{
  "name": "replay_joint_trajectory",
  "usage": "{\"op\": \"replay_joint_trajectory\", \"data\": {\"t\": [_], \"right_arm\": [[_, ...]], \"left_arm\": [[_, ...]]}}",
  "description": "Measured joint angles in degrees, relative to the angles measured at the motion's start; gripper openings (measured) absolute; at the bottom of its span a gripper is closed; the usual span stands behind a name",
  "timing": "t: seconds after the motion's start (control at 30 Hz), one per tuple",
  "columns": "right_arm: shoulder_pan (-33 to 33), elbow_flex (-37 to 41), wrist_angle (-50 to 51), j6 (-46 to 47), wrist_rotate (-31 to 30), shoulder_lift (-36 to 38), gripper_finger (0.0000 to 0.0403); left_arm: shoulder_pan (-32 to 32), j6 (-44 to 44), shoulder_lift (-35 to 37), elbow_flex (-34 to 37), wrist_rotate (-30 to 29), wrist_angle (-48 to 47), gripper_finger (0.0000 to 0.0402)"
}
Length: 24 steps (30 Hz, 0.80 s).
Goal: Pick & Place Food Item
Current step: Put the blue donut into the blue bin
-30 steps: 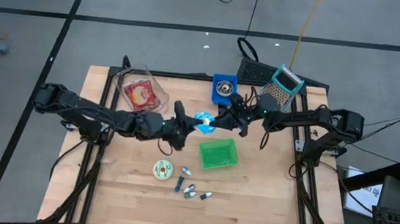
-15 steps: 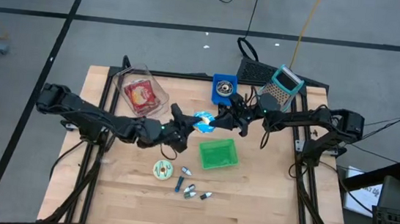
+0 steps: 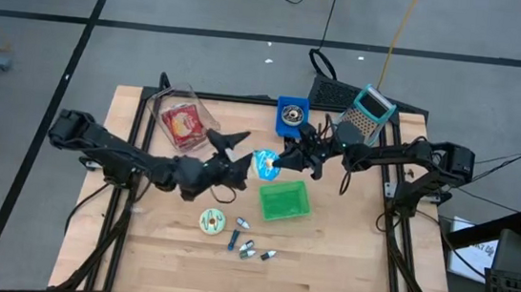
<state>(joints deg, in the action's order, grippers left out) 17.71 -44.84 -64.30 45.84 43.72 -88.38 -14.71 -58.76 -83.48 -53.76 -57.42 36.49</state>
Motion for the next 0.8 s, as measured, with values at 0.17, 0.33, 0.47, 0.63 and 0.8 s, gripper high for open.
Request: {"op": "replay_joint_trajectory", "data": {"t": [0.17,0.33,0.47,0.63,0.8], "right_arm": [[4.5,0.0,2.3,-2.1,-0.4,0.0,0.0013],[11.9,0.0,14.4,-8.7,-7.4,0.0,0.0010],[17.1,-1.1,32.2,-17.7,-20.8,0.0,0.0010],[21.5,-1.4,40.2,-23.2,-33.5,0.0,0.0010],[23.6,-1.5,39.5,-24.0,-35.8,-0.8,0.0010]], "left_arm": [[0.0,14.8,3.8,0.0,-2.4,-4.3,0.0344],[4.6,34.1,10.5,0.0,6.6,-24.1,0.0350],[10.2,46.0,15.0,0.0,21.3,-36.6,0.0345],[15.7,50.9,16.4,0.0,32.4,-41.9,0.0340],[18.0,51.1,15.6,0.0,33.9,-41.7,0.0340]]}}
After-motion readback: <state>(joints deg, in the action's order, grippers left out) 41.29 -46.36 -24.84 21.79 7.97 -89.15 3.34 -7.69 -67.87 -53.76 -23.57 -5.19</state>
